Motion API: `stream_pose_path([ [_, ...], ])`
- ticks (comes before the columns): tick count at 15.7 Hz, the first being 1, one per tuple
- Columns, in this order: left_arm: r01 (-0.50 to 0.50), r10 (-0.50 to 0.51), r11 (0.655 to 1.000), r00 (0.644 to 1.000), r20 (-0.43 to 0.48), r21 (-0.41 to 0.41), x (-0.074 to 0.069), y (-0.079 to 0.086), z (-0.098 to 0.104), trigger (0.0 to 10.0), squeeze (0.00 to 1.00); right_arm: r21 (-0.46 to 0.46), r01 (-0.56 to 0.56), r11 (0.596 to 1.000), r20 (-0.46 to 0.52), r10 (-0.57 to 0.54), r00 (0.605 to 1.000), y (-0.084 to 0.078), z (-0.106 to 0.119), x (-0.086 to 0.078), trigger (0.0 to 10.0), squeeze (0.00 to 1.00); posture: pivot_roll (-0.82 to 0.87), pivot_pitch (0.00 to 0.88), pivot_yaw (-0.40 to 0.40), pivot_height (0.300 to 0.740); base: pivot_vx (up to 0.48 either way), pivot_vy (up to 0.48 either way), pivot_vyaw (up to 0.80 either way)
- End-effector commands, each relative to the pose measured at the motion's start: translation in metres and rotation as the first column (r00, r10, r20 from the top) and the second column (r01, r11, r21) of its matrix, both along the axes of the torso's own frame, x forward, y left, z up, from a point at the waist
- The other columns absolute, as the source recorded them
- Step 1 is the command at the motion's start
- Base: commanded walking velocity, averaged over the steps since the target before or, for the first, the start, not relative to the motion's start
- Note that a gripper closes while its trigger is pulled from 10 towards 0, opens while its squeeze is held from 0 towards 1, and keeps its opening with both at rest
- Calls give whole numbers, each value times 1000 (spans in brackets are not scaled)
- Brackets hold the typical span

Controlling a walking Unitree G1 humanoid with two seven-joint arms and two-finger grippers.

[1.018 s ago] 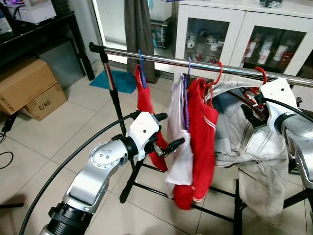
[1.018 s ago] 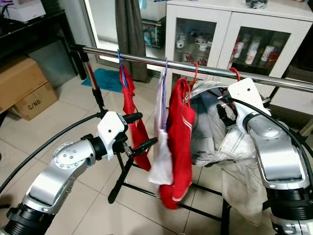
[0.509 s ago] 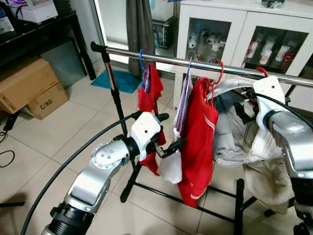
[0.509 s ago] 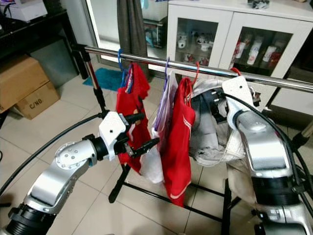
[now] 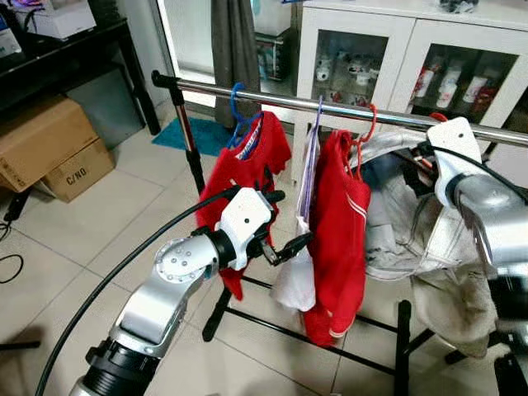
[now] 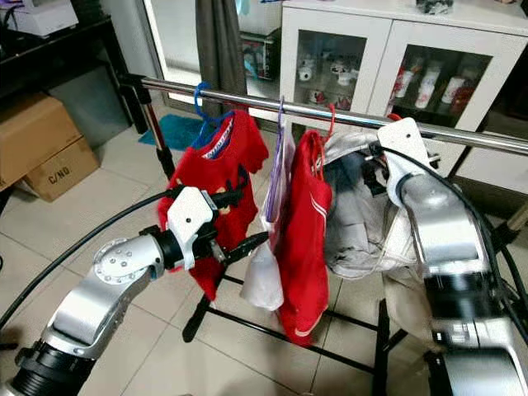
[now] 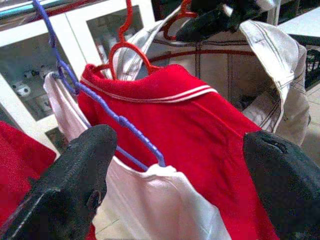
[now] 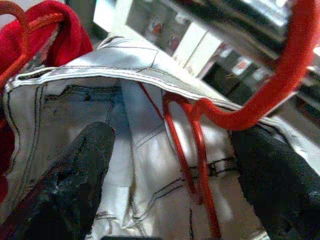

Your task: Hang hanger

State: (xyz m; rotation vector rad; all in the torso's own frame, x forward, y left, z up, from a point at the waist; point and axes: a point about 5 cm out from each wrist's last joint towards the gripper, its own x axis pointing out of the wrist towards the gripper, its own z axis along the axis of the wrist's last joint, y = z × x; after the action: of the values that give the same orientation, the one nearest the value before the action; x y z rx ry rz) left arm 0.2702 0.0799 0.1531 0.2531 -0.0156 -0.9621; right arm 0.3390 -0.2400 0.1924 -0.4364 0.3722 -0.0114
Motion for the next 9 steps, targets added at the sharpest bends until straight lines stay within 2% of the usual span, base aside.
stream_pose_path([
  [1,4,-4,1000,1000,17,7,3,0,3,10000,0,34,-15,999,-16,16,1000,0,-2,3,0,0,-101,0,48,740,0,0,0],
  [4,15,-15,1000,1000,18,4,4,-3,3,10000,0,97,-4,995,-81,12,997,-7,-15,7,0,0,-102,0,49,740,0,0,0],
  [8,16,-16,1000,1000,18,6,4,-2,3,10000,0,90,-13,996,-70,19,997,-13,-8,11,0,0,-99,0,47,740,0,0,0],
  [9,16,-16,1000,1000,17,8,4,-1,3,10000,0,114,-20,993,-61,27,998,-13,-5,12,0,0,-98,0,47,740,0,0,0],
])
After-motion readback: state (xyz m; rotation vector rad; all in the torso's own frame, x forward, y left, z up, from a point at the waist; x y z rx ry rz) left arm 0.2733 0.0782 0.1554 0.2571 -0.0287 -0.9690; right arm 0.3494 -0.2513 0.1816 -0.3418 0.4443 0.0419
